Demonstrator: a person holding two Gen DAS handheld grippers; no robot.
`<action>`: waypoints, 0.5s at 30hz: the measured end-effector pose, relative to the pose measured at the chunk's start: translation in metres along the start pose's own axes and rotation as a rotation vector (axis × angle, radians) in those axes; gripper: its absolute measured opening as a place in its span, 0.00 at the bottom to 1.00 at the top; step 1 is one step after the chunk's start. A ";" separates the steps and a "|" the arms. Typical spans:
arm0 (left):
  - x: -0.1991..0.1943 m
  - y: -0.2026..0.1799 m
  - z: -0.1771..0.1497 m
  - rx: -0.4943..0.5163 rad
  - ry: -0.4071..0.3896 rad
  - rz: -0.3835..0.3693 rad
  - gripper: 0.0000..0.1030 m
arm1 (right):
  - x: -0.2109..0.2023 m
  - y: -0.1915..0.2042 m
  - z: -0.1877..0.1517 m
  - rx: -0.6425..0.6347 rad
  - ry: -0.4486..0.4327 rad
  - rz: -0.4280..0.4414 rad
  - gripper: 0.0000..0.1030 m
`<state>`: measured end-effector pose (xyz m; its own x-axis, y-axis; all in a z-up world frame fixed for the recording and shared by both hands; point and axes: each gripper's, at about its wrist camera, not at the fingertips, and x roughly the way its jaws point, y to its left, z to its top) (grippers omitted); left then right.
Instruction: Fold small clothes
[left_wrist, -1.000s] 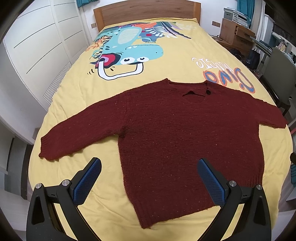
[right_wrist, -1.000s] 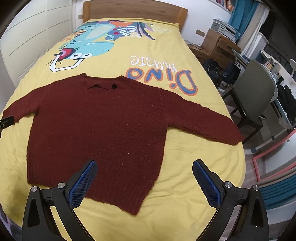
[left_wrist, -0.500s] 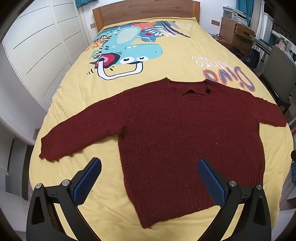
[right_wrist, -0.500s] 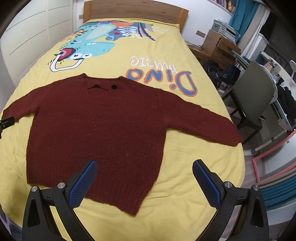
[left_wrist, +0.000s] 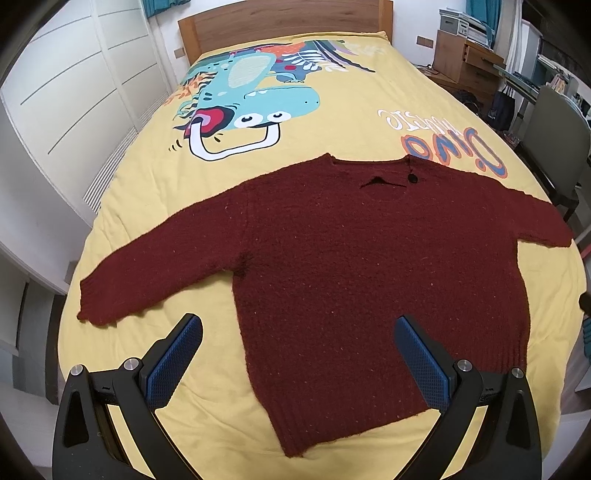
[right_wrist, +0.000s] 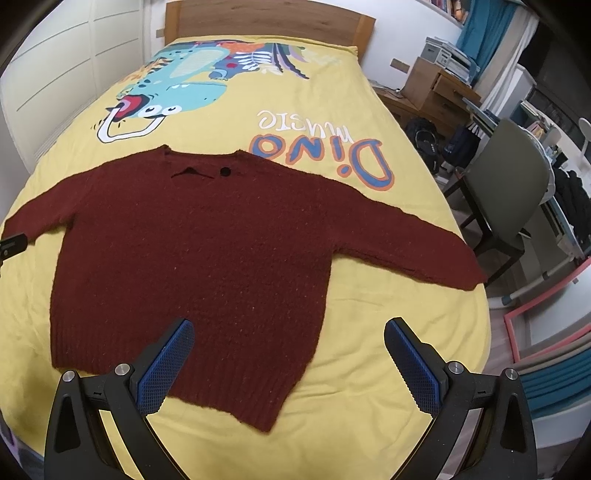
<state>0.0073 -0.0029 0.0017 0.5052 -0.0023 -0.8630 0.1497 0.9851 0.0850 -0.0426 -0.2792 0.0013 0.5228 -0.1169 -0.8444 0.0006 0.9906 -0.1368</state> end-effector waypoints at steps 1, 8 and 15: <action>0.001 0.000 0.001 0.004 0.000 -0.003 0.99 | 0.002 -0.002 0.000 0.005 -0.006 0.000 1.00; 0.016 0.002 0.010 0.040 0.005 0.018 0.99 | 0.022 -0.028 0.006 0.049 -0.061 -0.021 1.00; 0.042 0.006 0.022 0.048 0.020 0.041 0.99 | 0.066 -0.095 0.024 0.159 -0.093 -0.054 1.00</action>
<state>0.0482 -0.0012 -0.0227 0.4947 0.0414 -0.8681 0.1704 0.9748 0.1437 0.0126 -0.3789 -0.0288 0.5949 -0.1709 -0.7854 0.1621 0.9826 -0.0910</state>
